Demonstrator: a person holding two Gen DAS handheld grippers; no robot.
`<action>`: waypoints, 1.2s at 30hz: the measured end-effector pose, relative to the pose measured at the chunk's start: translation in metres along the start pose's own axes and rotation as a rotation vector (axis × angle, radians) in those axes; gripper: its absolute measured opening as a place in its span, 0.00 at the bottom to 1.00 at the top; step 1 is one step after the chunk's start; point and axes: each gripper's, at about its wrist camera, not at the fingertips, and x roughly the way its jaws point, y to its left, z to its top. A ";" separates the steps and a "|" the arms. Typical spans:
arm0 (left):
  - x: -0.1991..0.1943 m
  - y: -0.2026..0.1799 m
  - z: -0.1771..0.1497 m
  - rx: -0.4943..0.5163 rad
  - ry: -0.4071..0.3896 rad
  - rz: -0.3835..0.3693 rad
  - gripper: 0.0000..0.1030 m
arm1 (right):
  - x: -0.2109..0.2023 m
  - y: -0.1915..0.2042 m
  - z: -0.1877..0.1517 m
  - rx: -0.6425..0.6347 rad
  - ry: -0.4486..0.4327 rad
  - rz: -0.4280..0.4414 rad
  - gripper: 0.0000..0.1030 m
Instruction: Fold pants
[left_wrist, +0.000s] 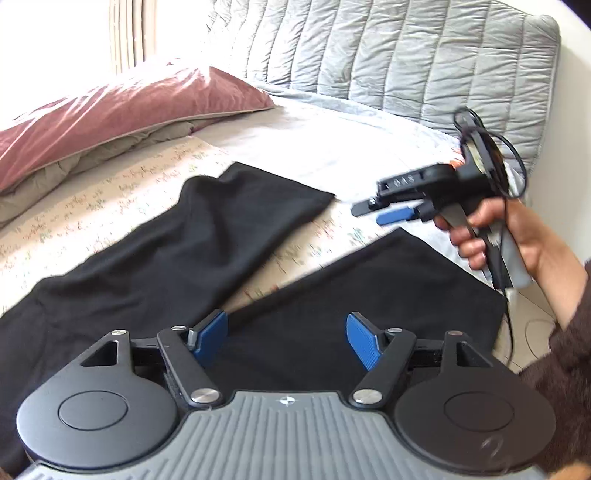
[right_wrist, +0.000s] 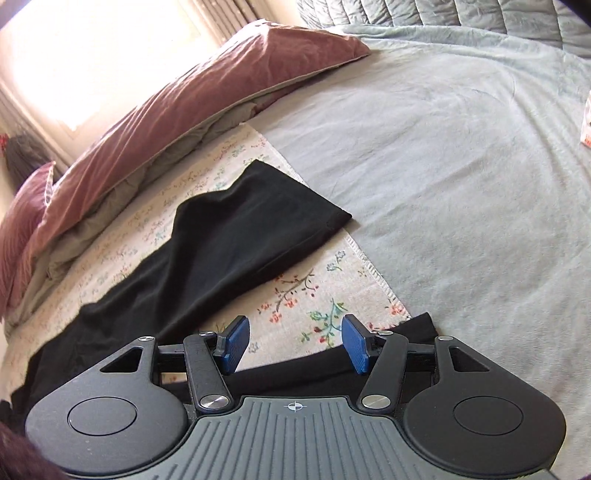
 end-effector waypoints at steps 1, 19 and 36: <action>0.011 0.008 0.014 -0.005 0.000 0.016 0.82 | 0.007 -0.004 0.003 0.034 0.007 0.005 0.53; 0.245 0.137 0.142 -0.119 0.144 0.033 0.76 | 0.075 -0.022 0.024 0.094 -0.116 0.026 0.35; 0.325 0.148 0.184 -0.348 0.150 -0.245 0.35 | 0.091 -0.038 0.028 0.168 -0.226 0.031 0.16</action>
